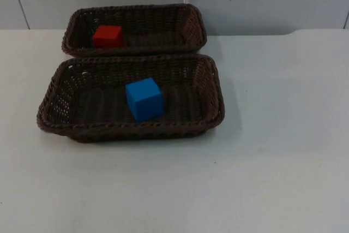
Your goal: Pick up one cube with the left hand and place it into the upper basket. Pick up one cube with the right hand and place it into the lower basket.
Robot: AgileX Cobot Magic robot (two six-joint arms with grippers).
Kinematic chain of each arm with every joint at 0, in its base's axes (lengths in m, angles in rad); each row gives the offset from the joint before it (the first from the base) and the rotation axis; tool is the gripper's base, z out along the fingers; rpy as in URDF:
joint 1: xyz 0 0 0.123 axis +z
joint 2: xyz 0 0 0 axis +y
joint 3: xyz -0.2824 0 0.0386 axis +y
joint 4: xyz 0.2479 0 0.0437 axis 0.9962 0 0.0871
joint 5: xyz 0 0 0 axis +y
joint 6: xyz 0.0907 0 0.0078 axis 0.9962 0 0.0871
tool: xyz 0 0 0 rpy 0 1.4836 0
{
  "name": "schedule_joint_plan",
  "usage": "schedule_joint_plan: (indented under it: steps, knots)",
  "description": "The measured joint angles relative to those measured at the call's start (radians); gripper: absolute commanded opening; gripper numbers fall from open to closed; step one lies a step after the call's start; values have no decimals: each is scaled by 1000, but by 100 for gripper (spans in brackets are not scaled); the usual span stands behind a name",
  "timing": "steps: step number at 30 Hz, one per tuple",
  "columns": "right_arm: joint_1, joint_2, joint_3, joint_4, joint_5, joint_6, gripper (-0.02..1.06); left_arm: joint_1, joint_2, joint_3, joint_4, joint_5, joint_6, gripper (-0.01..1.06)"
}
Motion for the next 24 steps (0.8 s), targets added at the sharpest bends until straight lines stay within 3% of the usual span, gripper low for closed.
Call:
schedule_joint_plan:
  steps: [14,19,24]
  knots:
    - [0,0,4,2,13,0,90,0,0,0,0,0,0,89]
    - [0,0,4,2,14,0,105,0,0,0,0,0,0,89]
    - [0,0,4,2,14,2,105,0,0,0,0,0,0,105]
